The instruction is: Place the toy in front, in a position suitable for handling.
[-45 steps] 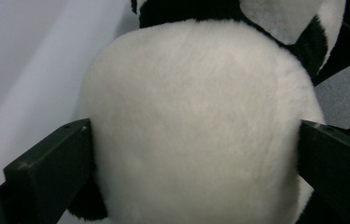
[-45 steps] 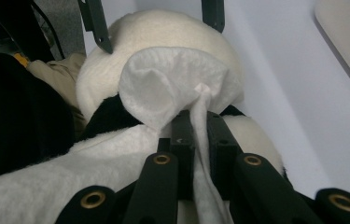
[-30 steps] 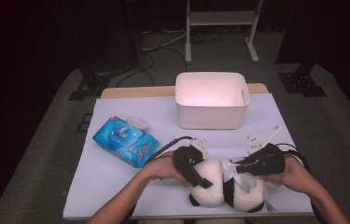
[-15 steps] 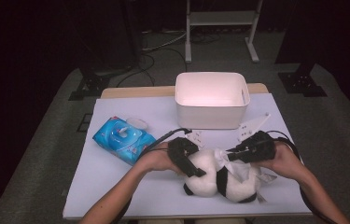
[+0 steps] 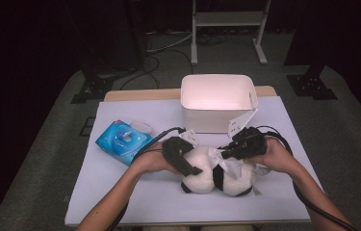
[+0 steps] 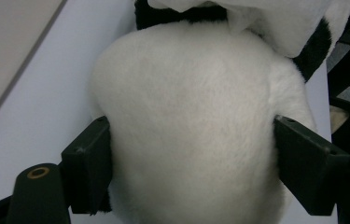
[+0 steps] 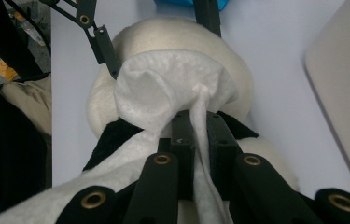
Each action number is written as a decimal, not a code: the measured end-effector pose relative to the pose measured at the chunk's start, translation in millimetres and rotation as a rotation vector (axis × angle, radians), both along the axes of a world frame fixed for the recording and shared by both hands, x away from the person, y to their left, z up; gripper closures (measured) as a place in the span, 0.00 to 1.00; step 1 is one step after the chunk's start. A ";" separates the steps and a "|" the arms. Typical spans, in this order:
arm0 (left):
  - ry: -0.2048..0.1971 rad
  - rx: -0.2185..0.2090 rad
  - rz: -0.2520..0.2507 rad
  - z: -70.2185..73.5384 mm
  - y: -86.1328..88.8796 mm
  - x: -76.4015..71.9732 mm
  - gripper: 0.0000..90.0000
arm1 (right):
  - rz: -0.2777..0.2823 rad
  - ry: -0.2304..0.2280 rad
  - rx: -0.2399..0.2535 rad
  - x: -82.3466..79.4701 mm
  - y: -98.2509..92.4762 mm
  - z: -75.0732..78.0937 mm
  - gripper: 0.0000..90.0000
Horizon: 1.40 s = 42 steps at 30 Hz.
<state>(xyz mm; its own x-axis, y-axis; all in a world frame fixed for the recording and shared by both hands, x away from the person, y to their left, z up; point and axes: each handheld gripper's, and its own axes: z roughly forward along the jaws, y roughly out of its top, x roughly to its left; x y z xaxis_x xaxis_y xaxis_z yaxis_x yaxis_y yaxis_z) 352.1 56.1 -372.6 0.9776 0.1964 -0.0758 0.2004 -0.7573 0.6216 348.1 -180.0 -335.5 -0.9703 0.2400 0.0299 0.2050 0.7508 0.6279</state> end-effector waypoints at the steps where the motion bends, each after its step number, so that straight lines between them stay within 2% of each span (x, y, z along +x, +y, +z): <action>1: 0.005 -0.009 0.002 -1.0 1.7 -1.2 0.19 | 0.000 0.003 0.007 -1.7 0.4 -1.6 0.93; 5: 0.026 -0.029 0.006 0.3 7.5 -5.2 0.12 | 0.019 -0.009 0.003 -11.2 3.0 -3.8 0.93; 10: 0.040 -0.072 0.022 8.9 14.1 -6.4 0.10 | 0.034 -0.025 0.011 -24.2 2.9 -6.3 0.93; 15: 0.055 -0.070 0.022 8.4 12.6 -4.4 0.07 | 0.048 -0.035 0.037 -32.0 -2.1 -9.1 0.94; 18: 0.076 -0.066 0.023 5.2 10.2 -2.4 0.03 | 0.064 -0.039 0.039 -37.4 -4.2 -9.2 0.94; 23: 0.106 -0.071 0.004 -1.1 5.0 -3.2 0.03 | 0.079 -0.039 0.043 -43.6 -9.4 -9.6 0.94; 25: 0.101 -0.067 -0.007 -2.9 2.9 -4.3 0.04 | 0.080 -0.037 0.043 -43.7 -10.8 -9.2 0.94; 27: 0.088 -0.058 -0.027 -4.2 1.9 -6.2 0.14 | 0.080 -0.030 0.037 -43.4 -10.9 -8.6 0.94; 29: 0.074 -0.068 -0.026 -4.3 3.1 -7.7 0.22 | 0.081 -0.028 0.032 -42.6 -10.6 -7.5 0.94; 31: 0.067 -0.072 -0.022 -4.2 4.4 -8.6 0.26 | 0.076 -0.029 0.029 -41.3 -9.0 -5.0 0.94; 35: 0.058 -0.065 -0.018 -3.5 4.8 -11.1 0.27 | 0.072 -0.045 0.008 -36.9 2.1 2.7 0.94; 39: 0.029 -0.051 -0.023 -2.1 4.5 -16.2 0.27 | 0.069 -0.069 -0.023 -30.8 17.8 5.1 0.94; 42: 0.020 -0.052 -0.016 -2.0 6.6 -19.0 0.27 | 0.073 -0.059 -0.030 -28.1 20.2 5.4 0.94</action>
<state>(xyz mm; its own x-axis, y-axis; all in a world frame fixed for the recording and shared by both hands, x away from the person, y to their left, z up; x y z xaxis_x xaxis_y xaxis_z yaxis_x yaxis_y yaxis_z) 333.1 62.6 -374.5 0.9788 0.1757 -0.1054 0.2012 -0.7270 0.6565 320.0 -159.8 -330.2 -0.9851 0.1686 -0.0339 0.1125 0.7811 0.6142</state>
